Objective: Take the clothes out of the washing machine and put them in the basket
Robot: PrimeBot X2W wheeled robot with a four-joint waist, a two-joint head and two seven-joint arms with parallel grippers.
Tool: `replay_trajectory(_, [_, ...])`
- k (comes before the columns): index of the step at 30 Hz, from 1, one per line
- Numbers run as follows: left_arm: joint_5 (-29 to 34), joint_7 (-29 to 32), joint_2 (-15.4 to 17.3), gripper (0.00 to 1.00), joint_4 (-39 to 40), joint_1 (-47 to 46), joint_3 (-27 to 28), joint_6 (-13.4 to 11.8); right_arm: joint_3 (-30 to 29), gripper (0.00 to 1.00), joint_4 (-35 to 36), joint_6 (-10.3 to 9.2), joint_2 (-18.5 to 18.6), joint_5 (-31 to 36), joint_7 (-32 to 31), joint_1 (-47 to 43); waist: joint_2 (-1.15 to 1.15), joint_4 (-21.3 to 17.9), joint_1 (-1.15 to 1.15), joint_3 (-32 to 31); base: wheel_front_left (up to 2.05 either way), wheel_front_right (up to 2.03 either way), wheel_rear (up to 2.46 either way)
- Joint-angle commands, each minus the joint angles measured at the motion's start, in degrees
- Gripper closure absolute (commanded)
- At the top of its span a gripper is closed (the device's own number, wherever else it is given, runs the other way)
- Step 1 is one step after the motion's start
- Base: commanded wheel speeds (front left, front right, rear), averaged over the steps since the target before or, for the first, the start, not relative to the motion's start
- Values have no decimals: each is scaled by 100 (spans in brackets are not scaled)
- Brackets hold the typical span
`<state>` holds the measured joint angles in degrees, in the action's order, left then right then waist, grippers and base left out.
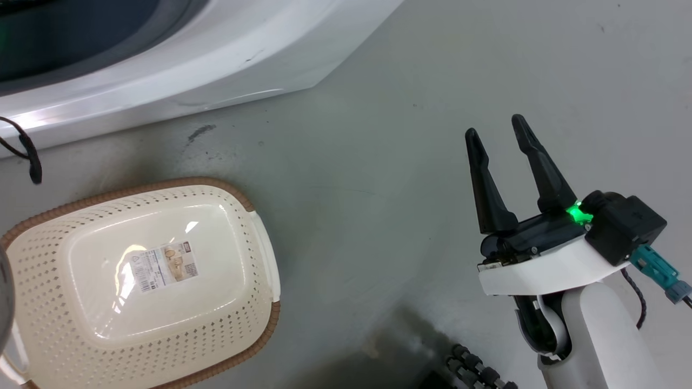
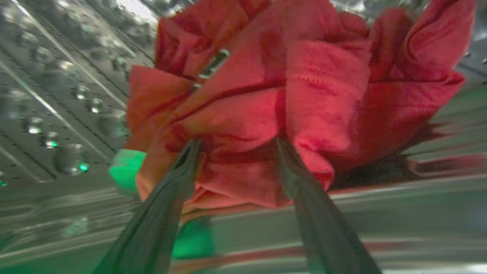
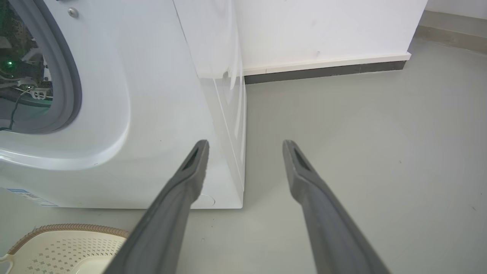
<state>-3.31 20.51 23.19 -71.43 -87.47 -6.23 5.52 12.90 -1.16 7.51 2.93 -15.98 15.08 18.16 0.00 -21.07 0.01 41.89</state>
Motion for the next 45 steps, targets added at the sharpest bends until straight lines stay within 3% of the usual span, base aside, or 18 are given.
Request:
replay_trajectory(1, [0,216,39,0,-43,-133,-35,-28,43,0,33,-3,-8,-91,13,113,0,-67,-1,72,0,0,0])
replay_trajectory(2, [-1,328,50,16,-61,-155,-46,-36,68,0,29,-3,-8,-118,13,119,0,-88,-1,85,0,0,0])
replay_trajectory(3, [-11,442,59,78,-77,-179,-53,-48,88,0,28,-3,-7,-142,13,130,0,-107,-1,94,0,0,0])
replay_trajectory(4, [-34,531,66,100,-86,-203,-44,-64,105,0,25,-4,-7,-159,13,142,0,-125,-1,103,0,0,0])
replay_trajectory(9, [-30,651,122,100,-44,-275,-82,-143,128,0,0,-3,-8,-212,13,173,0,-168,-1,104,0,0,0])
replay_trajectory(12, [-80,376,126,100,79,-139,-75,-182,92,0,-49,-4,-7,-225,13,174,0,-151,-1,32,0,0,0])
replay_trajectory(25, [-400,-2603,-235,100,621,1445,49,-322,-175,0,-385,-3,-5,113,13,-56,0,295,-1,-1098,0,0,0])
replay_trajectory(29, [-560,-3263,-419,100,586,1906,123,-335,-247,0,-529,-3,-5,271,13,-191,0,455,-1,-1518,0,0,0])
replay_trajectory(35, [-764,-3566,-666,100,885,2572,256,-312,-321,0,-705,-4,-5,414,13,-426,0,644,-1,-2115,0,0,0])
replay_trajectory(45, [-867,-3583,-1019,100,2701,4260,586,-299,-506,0,-949,-4,-5,608,13,-823,0,901,-1,-3069,0,0,0])
